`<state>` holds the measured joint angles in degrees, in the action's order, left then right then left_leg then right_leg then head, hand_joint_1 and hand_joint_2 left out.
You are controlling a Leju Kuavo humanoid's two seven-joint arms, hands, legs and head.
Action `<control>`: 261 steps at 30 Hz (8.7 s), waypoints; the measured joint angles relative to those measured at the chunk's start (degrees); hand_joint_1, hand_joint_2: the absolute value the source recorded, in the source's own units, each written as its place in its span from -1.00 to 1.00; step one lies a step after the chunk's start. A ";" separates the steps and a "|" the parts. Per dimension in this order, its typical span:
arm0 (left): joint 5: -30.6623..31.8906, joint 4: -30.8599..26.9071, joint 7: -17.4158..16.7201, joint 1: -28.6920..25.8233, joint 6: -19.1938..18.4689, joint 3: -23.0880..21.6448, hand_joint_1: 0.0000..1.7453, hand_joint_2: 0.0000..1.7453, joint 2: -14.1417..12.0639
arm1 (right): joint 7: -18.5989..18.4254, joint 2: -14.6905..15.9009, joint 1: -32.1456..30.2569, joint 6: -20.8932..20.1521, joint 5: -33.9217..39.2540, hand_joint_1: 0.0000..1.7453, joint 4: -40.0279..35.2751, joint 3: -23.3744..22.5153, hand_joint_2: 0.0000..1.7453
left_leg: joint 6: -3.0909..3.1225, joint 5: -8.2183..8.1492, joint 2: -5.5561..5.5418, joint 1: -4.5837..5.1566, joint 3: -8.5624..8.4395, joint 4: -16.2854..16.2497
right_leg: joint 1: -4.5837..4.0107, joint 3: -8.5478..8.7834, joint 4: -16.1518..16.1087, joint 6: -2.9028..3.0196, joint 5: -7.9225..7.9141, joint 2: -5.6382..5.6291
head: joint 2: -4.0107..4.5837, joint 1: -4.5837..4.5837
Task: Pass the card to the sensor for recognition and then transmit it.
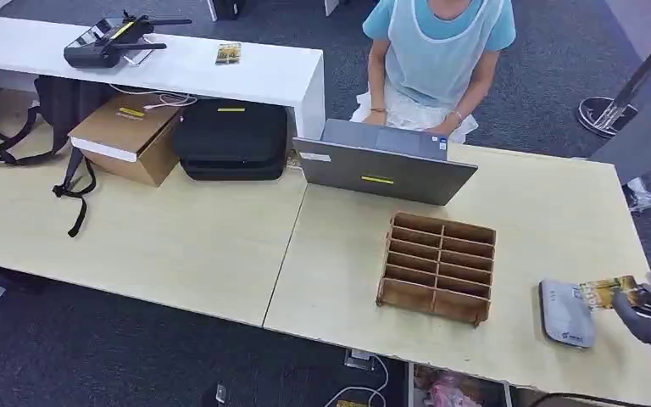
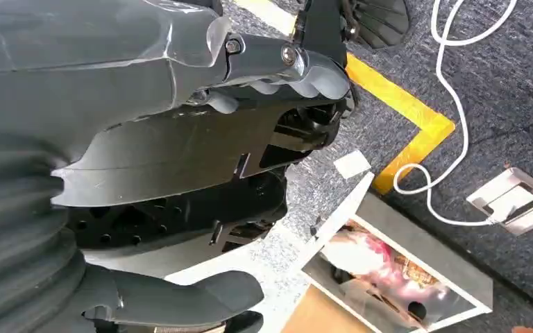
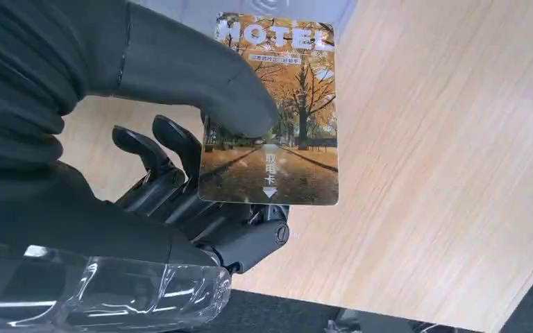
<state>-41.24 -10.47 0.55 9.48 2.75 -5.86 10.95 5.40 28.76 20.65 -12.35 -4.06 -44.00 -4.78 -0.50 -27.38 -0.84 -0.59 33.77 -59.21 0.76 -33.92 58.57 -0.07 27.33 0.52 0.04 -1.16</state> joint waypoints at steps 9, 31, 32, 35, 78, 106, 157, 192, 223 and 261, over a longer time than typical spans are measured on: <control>0.09 0.00 0.00 0.05 0.00 0.00 -1.00 1.00 -0.04 | -0.57 0.26 -1.95 -0.24 -1.90 1.00 -0.96 -1.38 1.00 | 0.00 0.01 0.03 0.00 -0.01 0.00 | 0.00 0.01 0.01 0.00 0.00 -0.03 | 0.00 0.00; -0.68 0.00 0.00 0.05 0.00 0.00 -1.00 1.00 0.09 | -1.01 -2.95 2.19 6.65 -12.35 1.00 5.29 3.63 1.00 | -0.01 0.01 0.03 0.00 -0.01 0.00 | 0.00 0.03 0.02 0.00 0.00 -0.02 | 0.00 0.00; -0.70 0.00 0.00 0.05 0.00 0.00 -1.00 1.00 0.09 | -1.05 -3.15 2.42 7.28 -12.96 1.00 5.70 4.06 1.00 | -0.01 0.01 0.03 0.00 -0.01 0.00 | 0.00 0.03 0.02 0.00 0.00 -0.02 | 0.00 0.02; -0.68 0.00 0.00 0.05 0.00 0.00 -1.00 1.00 0.09 | -1.16 -3.71 3.06 7.98 -13.62 1.00 6.60 4.87 1.00 | -0.01 0.02 0.03 0.00 -0.03 0.00 | 0.00 0.04 0.01 0.00 0.00 -0.02 | 0.00 0.02; 0.17 0.00 0.00 1.32 0.02 0.00 -1.00 1.00 1.29 | -6.77 -19.47 31.97 35.56 -62.09 1.00 5.70 22.76 1.00 | -0.22 0.25 0.22 -0.04 -0.04 0.01 | -0.03 -0.10 0.19 0.14 -0.13 -0.27 | 0.00 0.00; 2.19 0.00 0.00 2.87 0.02 -0.79 -1.00 1.00 4.26 | -11.50 -30.77 42.09 38.58 -67.82 -1.00 19.21 33.02 1.00 | -0.23 0.26 0.20 -0.03 -0.04 -0.01 | -0.02 -0.15 0.21 0.13 -0.16 -0.27 | 0.00 0.02; -8.15 0.00 0.00 -0.99 -1.42 2.95 -1.00 1.00 0.00 | 6.96 5.26 -26.58 19.69 -15.35 -1.00 -60.95 -13.72 1.00 | -0.04 -0.19 -1.07 -0.05 -0.07 0.13 | -0.04 0.41 -0.06 -0.09 0.56 1.10 | 0.00 0.00; -6.86 0.00 0.00 -1.00 -1.33 2.97 -1.00 1.00 -0.07 | -30.16 -11.26 -38.16 36.21 -83.05 -1.00 -58.18 18.00 1.00 | -0.18 -0.44 0.10 -0.04 -0.59 0.15 | -0.05 0.49 0.01 0.16 0.56 -0.06 | 0.00 0.04; -5.49 -0.02 0.00 -0.29 -1.25 2.95 -1.00 1.00 1.01 | -35.12 -14.91 -27.86 21.53 -85.83 -1.00 -51.32 29.87 1.00 | -0.17 -0.41 0.14 -0.04 -0.59 0.15 | -0.04 0.50 0.04 0.17 0.54 -0.10 | 0.00 0.02; -4.37 0.00 0.00 -0.15 -1.25 2.95 -1.00 1.00 1.46 | -36.61 -20.70 -20.87 19.19 -85.86 -1.00 -40.39 30.03 1.00 | -0.18 -0.40 0.14 -0.04 -0.60 0.15 | -0.05 0.49 0.05 0.18 0.53 -0.10 | 0.00 0.02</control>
<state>-45.61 -10.47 0.55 9.33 1.51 -2.91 12.41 -31.21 8.07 -0.23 6.84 -89.92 -84.39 25.24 -0.68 -27.78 -0.70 -0.63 33.18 -59.06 0.72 -33.43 58.62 0.11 27.86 0.42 0.04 -1.14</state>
